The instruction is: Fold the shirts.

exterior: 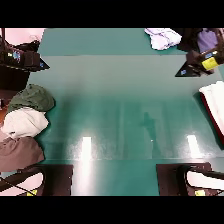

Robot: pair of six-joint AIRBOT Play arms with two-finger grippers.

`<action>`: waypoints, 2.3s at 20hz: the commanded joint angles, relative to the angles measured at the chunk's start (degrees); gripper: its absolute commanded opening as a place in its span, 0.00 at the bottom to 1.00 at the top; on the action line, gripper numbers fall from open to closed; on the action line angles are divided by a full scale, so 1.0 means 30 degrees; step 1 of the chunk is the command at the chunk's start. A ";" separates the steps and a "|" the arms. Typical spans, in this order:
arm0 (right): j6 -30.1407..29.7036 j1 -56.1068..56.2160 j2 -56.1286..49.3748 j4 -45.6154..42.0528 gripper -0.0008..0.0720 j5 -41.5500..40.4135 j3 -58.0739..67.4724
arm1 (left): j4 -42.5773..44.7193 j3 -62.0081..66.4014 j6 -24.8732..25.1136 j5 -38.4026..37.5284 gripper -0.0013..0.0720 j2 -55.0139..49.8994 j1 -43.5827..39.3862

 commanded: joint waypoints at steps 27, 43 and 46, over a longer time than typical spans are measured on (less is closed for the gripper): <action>-0.0015 0.1064 0.0007 0.0066 0.04 -0.1093 0.0015 | 1.1176 -0.7431 -0.3818 0.4299 0.81 -0.0299 0.2055; -0.0029 0.0918 0.0466 0.0073 0.04 -0.1231 0.0022 | 0.5282 -0.4852 -0.0175 0.4371 0.06 -0.1260 0.2820; -0.0036 0.0175 0.1756 0.0073 0.04 -0.2157 0.0022 | -0.0022 -0.1719 0.1719 0.2973 0.06 0.0838 0.2820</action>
